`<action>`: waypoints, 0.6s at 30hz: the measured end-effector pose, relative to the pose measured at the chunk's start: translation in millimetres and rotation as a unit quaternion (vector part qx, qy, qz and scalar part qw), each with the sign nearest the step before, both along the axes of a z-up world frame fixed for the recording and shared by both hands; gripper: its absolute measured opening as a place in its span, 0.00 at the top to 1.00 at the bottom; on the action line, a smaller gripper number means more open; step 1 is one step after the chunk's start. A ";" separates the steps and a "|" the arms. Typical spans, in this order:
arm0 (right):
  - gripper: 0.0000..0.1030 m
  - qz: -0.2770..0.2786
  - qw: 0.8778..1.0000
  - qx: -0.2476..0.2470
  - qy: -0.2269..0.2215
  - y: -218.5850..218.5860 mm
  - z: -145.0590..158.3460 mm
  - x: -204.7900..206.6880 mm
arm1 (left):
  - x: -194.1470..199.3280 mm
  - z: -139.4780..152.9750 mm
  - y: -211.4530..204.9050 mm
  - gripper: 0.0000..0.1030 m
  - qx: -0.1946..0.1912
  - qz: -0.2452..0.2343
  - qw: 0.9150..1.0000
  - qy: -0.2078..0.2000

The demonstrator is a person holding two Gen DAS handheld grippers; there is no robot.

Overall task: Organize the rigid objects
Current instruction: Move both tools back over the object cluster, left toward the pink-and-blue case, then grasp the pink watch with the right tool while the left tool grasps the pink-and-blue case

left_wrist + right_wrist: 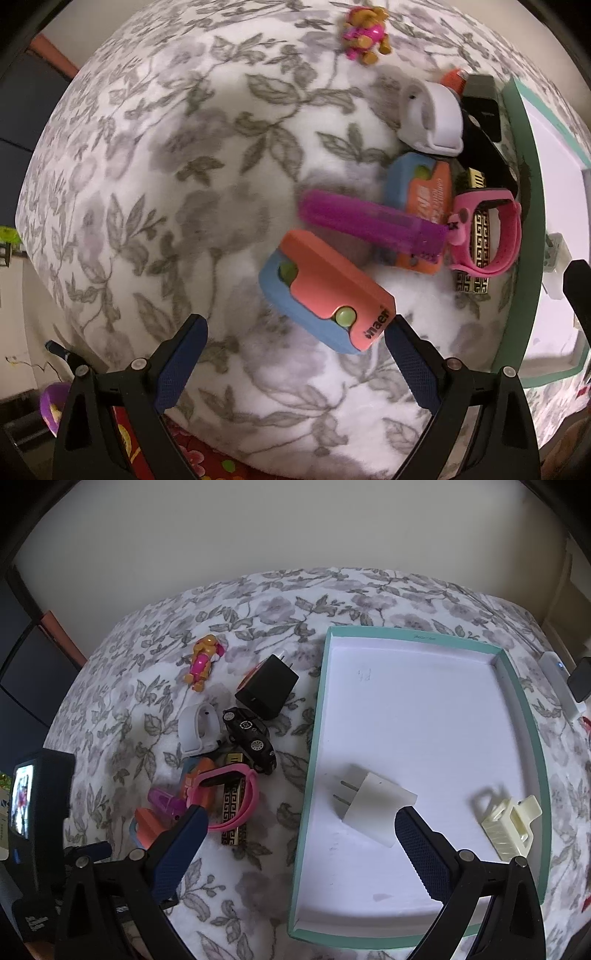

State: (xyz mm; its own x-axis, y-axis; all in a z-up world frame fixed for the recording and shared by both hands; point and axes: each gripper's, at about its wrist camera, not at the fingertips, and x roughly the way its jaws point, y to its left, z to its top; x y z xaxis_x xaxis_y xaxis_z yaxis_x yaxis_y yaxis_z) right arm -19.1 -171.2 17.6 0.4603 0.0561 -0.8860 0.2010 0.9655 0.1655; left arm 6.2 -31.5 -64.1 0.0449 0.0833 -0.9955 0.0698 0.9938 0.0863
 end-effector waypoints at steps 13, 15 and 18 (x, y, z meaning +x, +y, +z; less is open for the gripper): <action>0.01 0.003 1.000 0.001 0.002 3.9 -2.2 0.7 | 5.0 4.4 80.5 0.06 -0.028 0.109 0.994 -0.014; 0.01 0.006 1.000 0.007 0.000 6.1 -1.8 1.9 | 6.1 7.3 91.9 0.06 -0.048 0.129 0.990 -0.018; 0.05 0.009 1.000 0.013 -0.003 9.1 -1.3 3.6 | 10.6 14.6 106.5 0.06 -0.074 0.138 0.987 -0.020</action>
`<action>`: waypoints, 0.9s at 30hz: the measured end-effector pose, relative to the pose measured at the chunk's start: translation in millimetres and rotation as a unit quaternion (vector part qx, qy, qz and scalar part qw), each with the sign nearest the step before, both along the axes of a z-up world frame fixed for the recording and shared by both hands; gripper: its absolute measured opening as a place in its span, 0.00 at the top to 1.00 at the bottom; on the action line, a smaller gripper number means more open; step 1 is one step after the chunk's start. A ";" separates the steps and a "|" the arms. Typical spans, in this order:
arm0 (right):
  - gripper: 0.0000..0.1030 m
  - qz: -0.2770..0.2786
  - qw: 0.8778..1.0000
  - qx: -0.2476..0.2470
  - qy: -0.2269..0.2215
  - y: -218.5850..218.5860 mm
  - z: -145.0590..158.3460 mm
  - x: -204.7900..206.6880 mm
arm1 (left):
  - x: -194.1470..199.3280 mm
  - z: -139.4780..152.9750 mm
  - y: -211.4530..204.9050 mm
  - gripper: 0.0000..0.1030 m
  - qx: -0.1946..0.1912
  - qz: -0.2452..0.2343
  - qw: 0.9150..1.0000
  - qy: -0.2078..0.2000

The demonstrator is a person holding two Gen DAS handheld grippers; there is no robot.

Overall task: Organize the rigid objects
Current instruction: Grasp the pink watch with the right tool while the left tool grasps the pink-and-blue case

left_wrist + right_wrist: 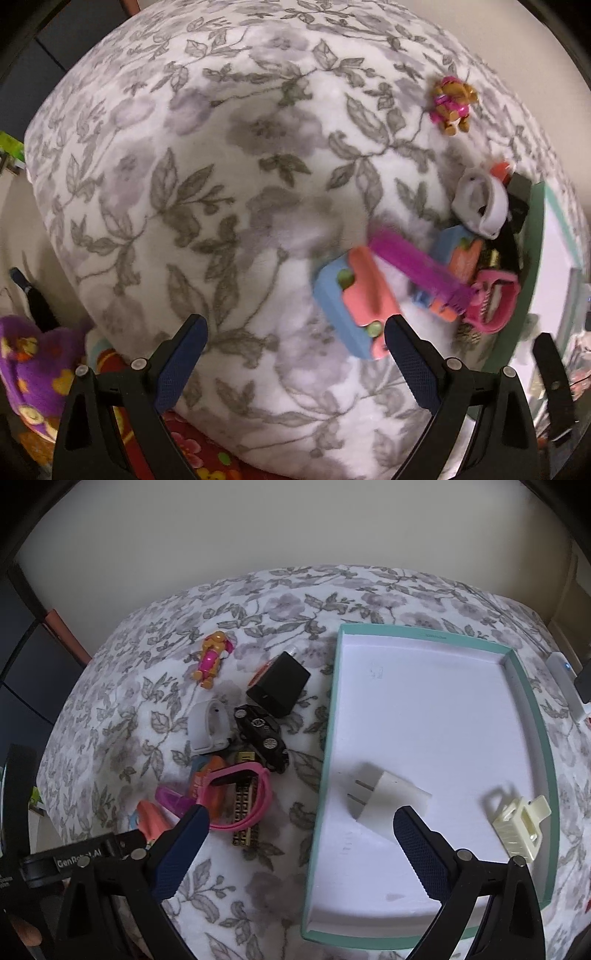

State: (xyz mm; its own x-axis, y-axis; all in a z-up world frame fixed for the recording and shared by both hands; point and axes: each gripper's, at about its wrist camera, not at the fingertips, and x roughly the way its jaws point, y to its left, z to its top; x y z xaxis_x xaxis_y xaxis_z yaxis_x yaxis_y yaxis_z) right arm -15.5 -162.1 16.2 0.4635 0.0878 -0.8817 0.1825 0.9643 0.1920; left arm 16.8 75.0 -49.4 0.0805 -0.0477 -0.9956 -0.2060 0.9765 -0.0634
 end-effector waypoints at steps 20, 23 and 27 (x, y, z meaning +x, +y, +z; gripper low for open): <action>0.20 0.009 0.999 0.043 0.010 24.5 -19.2 28.7 | 17.1 -13.1 -26.5 0.28 -0.038 -0.018 0.999 0.012; 0.20 0.004 0.999 0.051 0.015 23.5 -23.3 32.8 | 17.3 -9.9 -22.3 0.30 -0.044 -0.021 0.999 0.013; 0.21 0.002 0.998 0.058 0.021 26.1 -29.5 39.5 | 22.4 -22.0 -27.4 0.36 -0.043 -0.028 0.999 0.009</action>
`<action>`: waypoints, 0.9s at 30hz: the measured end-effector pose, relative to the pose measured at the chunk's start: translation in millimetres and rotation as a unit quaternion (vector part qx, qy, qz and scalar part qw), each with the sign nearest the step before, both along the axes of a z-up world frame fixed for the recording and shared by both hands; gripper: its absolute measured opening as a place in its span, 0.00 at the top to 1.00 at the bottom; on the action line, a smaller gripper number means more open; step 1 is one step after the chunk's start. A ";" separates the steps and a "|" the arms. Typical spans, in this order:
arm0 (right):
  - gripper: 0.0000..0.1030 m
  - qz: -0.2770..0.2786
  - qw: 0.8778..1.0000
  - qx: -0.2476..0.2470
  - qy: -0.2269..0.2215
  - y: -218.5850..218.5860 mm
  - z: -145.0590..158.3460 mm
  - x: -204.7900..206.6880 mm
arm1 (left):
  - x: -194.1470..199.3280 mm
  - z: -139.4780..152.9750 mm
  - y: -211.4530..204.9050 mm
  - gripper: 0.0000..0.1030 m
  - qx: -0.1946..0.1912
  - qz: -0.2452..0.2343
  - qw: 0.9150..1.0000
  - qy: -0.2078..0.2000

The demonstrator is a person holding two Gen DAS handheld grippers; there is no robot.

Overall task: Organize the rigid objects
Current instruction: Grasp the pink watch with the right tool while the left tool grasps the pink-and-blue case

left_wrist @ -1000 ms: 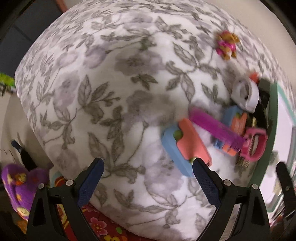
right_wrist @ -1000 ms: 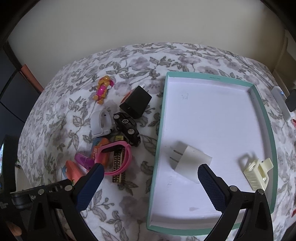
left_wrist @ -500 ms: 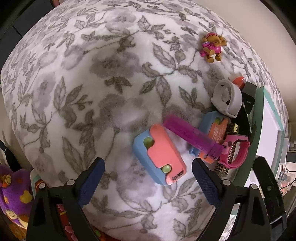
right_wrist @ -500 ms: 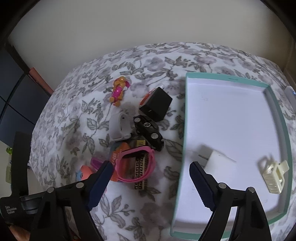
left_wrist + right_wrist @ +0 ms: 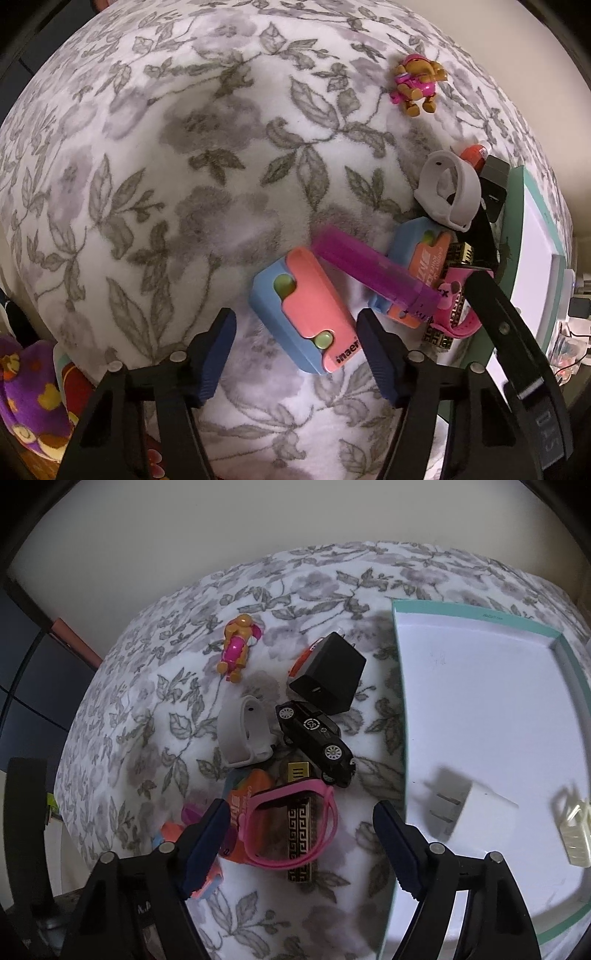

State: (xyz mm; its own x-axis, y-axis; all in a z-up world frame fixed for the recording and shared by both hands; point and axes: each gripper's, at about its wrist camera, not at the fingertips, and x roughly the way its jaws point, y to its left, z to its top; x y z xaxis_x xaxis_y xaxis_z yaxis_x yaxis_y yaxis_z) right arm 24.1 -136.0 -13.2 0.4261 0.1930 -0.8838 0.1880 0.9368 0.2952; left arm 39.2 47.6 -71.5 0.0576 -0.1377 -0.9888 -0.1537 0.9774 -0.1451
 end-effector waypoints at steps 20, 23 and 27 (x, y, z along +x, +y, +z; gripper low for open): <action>0.39 -0.019 0.999 0.030 0.022 0.9 -17.5 7.9 | 5.0 -4.1 -9.3 0.40 0.010 -0.026 1.000 -0.005; 0.39 -0.024 0.999 0.036 0.023 -3.8 -15.8 5.5 | 4.8 -4.0 -9.4 0.40 0.008 -0.025 1.000 -0.005; 0.39 -0.034 0.998 0.049 0.021 -11.5 -10.9 2.3 | 3.5 -3.8 -6.5 0.40 0.002 -0.022 1.000 -0.005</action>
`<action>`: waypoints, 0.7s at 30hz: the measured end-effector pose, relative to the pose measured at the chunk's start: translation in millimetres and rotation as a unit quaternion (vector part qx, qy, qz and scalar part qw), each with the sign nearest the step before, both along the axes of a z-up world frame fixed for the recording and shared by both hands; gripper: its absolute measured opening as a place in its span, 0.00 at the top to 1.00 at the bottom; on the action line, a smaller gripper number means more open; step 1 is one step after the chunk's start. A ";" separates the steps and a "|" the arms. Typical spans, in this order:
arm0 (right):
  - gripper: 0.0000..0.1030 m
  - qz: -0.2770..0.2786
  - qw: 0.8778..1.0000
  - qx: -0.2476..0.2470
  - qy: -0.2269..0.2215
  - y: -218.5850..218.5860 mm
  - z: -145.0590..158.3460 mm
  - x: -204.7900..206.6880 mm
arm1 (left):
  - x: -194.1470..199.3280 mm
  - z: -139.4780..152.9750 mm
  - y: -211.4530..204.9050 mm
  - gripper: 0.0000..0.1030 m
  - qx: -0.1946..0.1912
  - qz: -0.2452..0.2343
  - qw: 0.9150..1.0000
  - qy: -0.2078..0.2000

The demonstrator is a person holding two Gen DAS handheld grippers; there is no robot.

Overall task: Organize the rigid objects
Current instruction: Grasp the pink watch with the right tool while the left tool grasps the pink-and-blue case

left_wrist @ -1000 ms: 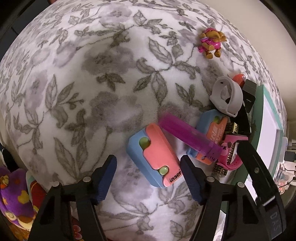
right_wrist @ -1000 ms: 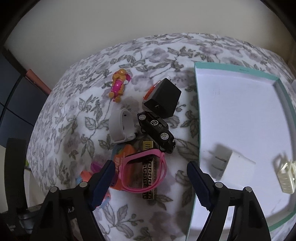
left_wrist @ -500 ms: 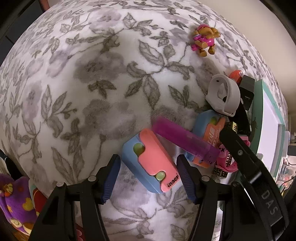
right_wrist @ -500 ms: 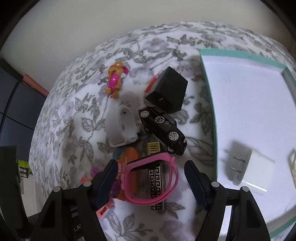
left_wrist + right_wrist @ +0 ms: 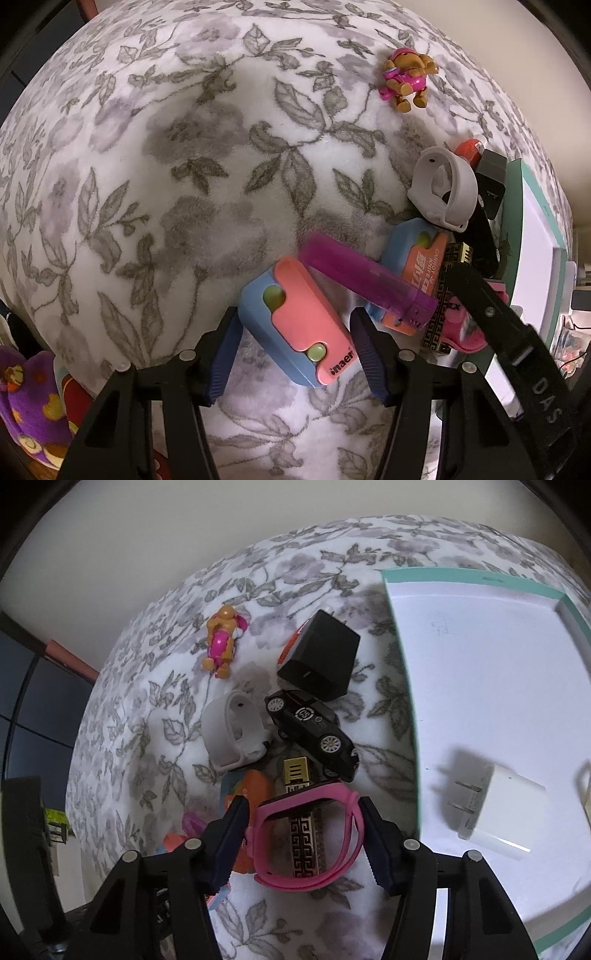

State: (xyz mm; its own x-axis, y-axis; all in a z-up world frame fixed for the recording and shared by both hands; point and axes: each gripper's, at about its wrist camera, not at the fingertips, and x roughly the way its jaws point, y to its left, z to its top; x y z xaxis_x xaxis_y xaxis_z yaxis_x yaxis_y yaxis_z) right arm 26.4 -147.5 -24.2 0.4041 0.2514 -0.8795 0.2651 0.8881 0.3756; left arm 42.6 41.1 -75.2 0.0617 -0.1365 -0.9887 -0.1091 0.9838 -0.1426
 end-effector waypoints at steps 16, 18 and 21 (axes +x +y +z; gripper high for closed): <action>0.40 -0.018 1.000 0.017 -0.007 -22.8 14.3 -13.0 | -0.3 6.8 7.5 0.49 -0.005 0.004 1.000 -0.015; 0.40 -0.017 1.000 0.016 -0.008 -23.2 14.6 -13.9 | 0.9 5.2 -0.4 0.50 0.000 -0.004 1.000 -0.015; 0.40 -0.016 1.000 0.015 -0.010 -23.3 16.3 -14.9 | 0.8 3.0 -11.3 0.50 0.017 -0.020 1.000 -0.013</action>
